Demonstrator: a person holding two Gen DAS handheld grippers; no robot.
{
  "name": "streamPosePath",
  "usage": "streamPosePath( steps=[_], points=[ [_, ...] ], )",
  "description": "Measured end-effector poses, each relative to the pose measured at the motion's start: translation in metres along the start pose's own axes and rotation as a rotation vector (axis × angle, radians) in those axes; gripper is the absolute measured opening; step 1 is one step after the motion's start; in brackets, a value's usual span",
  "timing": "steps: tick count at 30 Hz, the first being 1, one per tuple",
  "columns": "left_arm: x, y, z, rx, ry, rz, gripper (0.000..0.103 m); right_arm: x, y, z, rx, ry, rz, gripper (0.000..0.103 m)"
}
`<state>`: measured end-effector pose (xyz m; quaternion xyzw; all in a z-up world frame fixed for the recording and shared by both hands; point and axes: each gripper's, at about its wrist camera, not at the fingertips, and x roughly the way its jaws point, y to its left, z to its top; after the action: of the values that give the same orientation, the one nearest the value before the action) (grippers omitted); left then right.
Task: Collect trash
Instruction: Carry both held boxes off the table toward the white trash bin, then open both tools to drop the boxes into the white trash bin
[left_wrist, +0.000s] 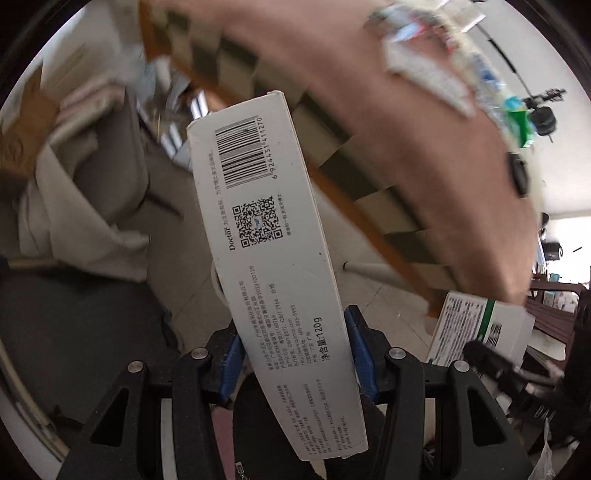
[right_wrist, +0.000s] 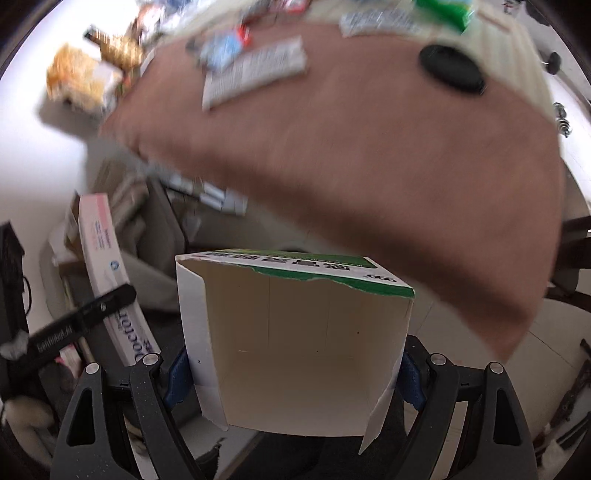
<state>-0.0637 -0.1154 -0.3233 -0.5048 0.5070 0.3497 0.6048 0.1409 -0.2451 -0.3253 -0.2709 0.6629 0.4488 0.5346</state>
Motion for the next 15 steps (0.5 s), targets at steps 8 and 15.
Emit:
streamPosePath(
  steps=[8,15],
  points=[
    [0.173,0.083,0.011,-0.101,0.155,-0.073,0.049,0.201,0.005,-0.021,-0.067,0.116,-0.032,0.088],
    [0.281,0.13,0.017,-0.198,0.198,-0.134,0.092,0.347,-0.024,-0.007,-0.059,0.16,0.005,0.089]
  ],
)
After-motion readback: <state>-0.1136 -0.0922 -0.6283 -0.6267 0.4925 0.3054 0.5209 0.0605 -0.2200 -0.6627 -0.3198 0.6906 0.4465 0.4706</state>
